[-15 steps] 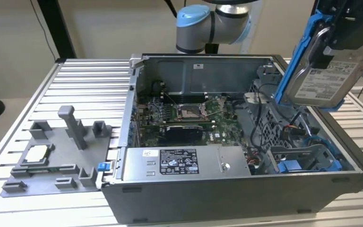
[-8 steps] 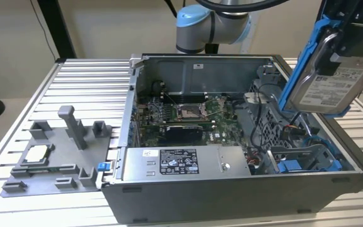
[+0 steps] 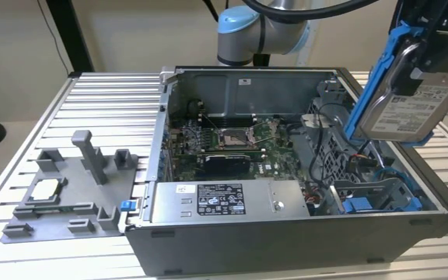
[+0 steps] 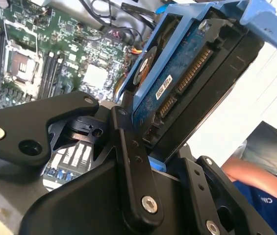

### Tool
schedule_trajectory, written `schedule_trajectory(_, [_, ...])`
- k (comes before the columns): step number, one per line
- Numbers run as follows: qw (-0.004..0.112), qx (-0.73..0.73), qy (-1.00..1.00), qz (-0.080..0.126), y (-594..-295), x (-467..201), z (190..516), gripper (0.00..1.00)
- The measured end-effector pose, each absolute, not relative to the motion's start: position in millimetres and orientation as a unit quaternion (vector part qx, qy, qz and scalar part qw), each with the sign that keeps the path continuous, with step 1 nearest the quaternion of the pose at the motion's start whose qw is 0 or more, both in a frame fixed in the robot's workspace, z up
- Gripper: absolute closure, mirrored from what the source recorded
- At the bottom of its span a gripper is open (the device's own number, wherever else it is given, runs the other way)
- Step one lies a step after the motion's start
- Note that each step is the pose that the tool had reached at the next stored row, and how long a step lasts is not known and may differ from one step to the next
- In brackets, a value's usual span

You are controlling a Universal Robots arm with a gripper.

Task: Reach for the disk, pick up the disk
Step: 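Pick up the disk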

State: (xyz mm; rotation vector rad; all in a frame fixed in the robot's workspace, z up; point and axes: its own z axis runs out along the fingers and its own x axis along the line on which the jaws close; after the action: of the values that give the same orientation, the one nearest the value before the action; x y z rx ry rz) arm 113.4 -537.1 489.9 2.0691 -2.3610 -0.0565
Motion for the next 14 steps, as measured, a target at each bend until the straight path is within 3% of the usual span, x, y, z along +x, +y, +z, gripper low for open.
schedule_trajectory(14, [0.001,0.665,-0.747,-0.018,-560.6,113.4,489.4,1.0])
